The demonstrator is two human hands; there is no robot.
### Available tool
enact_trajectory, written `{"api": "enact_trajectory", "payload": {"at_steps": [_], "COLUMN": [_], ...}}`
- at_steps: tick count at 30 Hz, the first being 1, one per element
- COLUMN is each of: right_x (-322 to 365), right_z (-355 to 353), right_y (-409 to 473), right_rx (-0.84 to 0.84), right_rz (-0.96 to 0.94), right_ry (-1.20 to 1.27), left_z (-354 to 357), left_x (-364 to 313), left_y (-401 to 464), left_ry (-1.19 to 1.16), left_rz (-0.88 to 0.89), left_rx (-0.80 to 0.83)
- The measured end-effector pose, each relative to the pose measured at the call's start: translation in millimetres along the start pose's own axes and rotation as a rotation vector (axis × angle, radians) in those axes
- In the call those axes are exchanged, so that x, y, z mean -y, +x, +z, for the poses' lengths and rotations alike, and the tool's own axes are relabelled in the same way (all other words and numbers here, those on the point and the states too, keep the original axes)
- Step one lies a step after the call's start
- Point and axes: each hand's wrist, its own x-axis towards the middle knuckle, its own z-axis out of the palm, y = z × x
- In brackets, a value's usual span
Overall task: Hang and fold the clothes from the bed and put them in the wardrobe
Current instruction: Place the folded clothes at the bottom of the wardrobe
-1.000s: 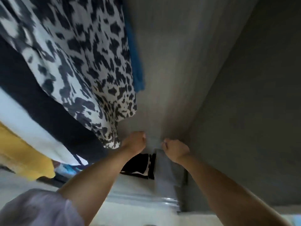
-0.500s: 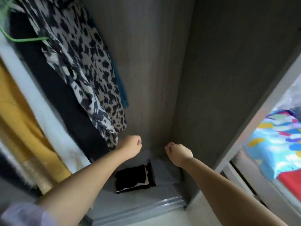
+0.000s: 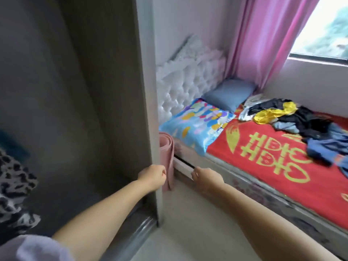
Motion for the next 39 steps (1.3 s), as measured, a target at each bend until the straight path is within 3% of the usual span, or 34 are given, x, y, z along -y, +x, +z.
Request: {"api": "enact_trajectory", "payload": {"at_steps": [6,12,19,31,39], "right_x": [-178.4,-319.2,-383.0,-517.9,-611.8], "right_z": [-35.8,-65.2,-65.7,-100.4,-75.6], "right_y": [-38.9,-64.9,-26.9,108.9,152.2], "right_rx": [0.087,0.029,0.037,-0.002,0.075], "right_rz": [0.117,0.404,0.457,0.663,0.773], "right_ry": [-0.161,0.004,0.082,0.183,0.254], "left_z": [53.9,113.4,126.9,138.0,200.7], "left_x": [-174.8,-314.0,-369.9,-475.3,-547.9], "left_y": [71.5,95.0,168.8,384.9,467.1], "left_ry": [0.006,-0.010,0.039,0.119,0.191], "left_rz": [0.221,0.397,0.430,0.575,0.597], "left_rx": [0.074,0.191,0.246,0.347,0.501]}}
